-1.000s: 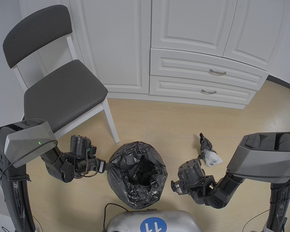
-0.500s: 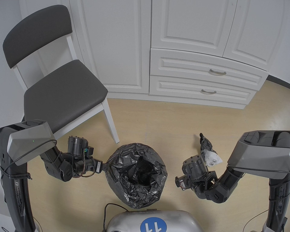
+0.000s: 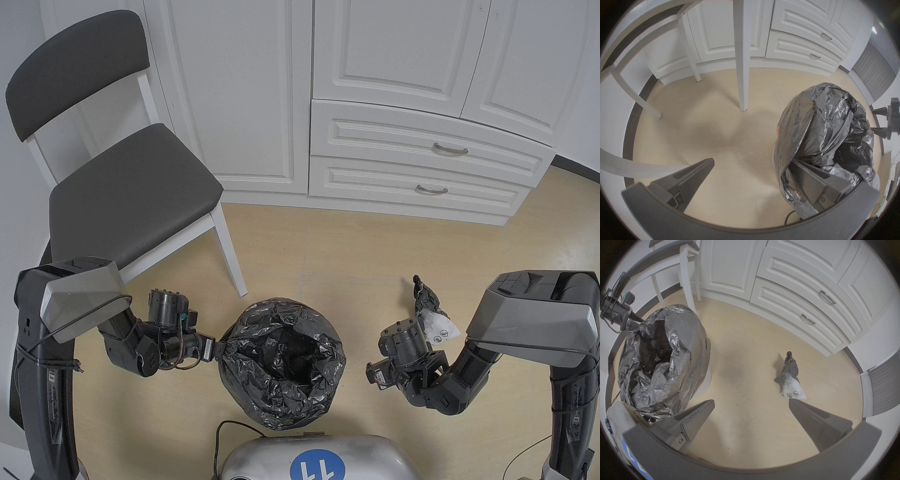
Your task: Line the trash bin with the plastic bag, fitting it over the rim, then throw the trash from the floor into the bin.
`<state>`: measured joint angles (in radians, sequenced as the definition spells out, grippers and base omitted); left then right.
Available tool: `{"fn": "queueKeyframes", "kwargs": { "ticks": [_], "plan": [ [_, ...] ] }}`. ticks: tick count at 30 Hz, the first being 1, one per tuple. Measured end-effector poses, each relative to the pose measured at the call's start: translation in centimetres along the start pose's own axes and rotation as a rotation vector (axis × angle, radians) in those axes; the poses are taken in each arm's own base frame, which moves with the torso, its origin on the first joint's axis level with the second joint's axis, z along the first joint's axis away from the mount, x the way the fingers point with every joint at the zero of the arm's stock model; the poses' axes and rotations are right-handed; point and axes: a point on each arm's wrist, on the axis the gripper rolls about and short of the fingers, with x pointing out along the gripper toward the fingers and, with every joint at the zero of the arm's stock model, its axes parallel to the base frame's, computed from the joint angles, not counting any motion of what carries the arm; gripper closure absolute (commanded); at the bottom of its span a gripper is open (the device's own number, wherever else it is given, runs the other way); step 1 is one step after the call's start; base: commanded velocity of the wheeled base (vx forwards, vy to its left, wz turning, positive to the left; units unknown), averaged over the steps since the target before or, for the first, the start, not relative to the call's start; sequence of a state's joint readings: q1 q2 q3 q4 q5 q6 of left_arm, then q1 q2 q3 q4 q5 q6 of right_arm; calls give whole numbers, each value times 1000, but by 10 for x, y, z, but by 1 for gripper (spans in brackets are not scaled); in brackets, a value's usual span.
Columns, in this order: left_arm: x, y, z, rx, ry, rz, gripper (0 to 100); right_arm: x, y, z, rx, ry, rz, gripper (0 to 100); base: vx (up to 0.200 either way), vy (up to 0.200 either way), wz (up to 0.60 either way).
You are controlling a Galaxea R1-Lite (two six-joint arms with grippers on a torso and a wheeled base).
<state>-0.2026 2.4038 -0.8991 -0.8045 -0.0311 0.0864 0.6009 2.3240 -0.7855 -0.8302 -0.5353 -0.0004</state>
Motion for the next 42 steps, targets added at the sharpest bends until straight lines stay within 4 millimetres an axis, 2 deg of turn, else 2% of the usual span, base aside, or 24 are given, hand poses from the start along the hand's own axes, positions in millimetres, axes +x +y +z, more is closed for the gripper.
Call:
{"fn": "queueKeyframes", "kwargs": {
  "ticks": [9, 22, 31, 36, 42],
  "plan": [
    [14, -1, -2, -76, -6, 4, 0, 5, 1, 0, 8, 0, -3, 0, 0, 0, 0],
    [26, -8, 33, -295, -134, -10, 0, 16, 14, -1, 30, -44, 9, 0, 0, 0, 0],
    [36, -24, 43, -340, -177, 59, 0, 23, 27, -1, 73, -53, 26, 0, 0, 0, 0],
    [35, -25, 44, -338, -177, 56, 0, 22, 36, -4, 75, -52, 53, 0, 0, 0, 0],
    [18, -20, 49, -334, -178, 36, 0, 10, 60, -8, 93, -52, 143, 0, 0, 0, 0]
  ]
}}
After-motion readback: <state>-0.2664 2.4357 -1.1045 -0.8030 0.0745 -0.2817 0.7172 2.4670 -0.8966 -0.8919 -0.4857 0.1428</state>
